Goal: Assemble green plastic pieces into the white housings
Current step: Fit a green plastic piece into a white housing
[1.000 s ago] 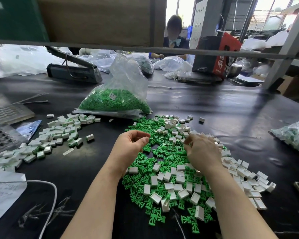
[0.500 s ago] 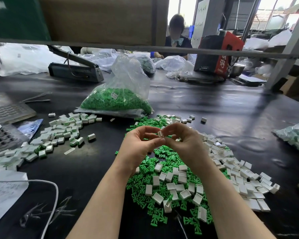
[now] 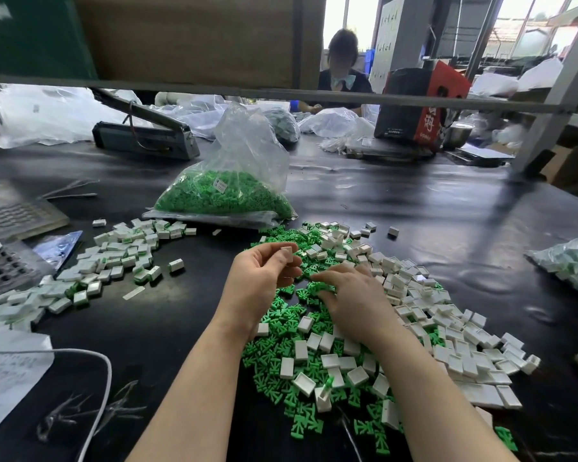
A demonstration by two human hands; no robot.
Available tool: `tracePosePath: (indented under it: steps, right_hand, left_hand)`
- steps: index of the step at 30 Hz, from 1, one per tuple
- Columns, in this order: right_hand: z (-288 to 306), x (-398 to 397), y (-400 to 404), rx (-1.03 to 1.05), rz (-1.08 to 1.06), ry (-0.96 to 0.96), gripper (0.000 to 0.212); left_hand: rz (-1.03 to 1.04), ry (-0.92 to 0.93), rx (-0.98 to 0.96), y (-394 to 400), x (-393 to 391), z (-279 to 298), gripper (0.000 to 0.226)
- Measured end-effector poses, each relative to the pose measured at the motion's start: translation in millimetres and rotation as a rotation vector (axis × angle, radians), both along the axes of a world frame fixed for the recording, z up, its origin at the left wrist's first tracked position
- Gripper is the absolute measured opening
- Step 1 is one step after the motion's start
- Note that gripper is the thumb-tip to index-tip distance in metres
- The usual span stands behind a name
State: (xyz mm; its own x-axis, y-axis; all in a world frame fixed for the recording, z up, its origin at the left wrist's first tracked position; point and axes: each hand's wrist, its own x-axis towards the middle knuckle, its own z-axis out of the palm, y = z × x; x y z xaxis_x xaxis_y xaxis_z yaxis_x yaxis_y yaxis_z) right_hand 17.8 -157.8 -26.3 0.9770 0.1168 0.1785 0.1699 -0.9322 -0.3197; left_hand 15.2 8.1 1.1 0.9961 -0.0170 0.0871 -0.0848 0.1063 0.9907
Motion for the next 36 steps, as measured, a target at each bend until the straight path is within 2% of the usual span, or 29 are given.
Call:
tracePosePath:
  steps: [3,10,17,22,26,33,36]
  right_hand:
    - [0,-1,3,-0.067,0.025,0.014,0.032]
    - [5,-4,5,-0.064,0.012,-0.033,0.013]
    - [6,-4,6,-0.054,0.036,-0.022,0.025]
    - [6,-3,4,0.037,0.018,-0.052,0.018]
    - [8,0,4,0.326,-0.026,-0.059,0.014]
    - [21,-5,13,1.209,-0.017,-0.101,0.018]
    - [23,-7,19,1.365,0.004,-0.094,0.015]
  left_hand:
    - [0.002,-0.002,0.029,1,0,-1,0.017]
    - [-0.004,0.000,-0.013,1,0,-1,0.010]
    - [-0.021,-0.012,-0.038,2,0,1,0.009]
    - [-0.029,-0.010,-0.043,3,0,1,0.008]
    - [-0.028,0.027,-0.020,1,0,-1,0.008]
    - [-0.062,0.105,0.003,-8,-1,-3,0.008]
    - [-0.090,0.094,-0.016,-11,-3,-2,0.010]
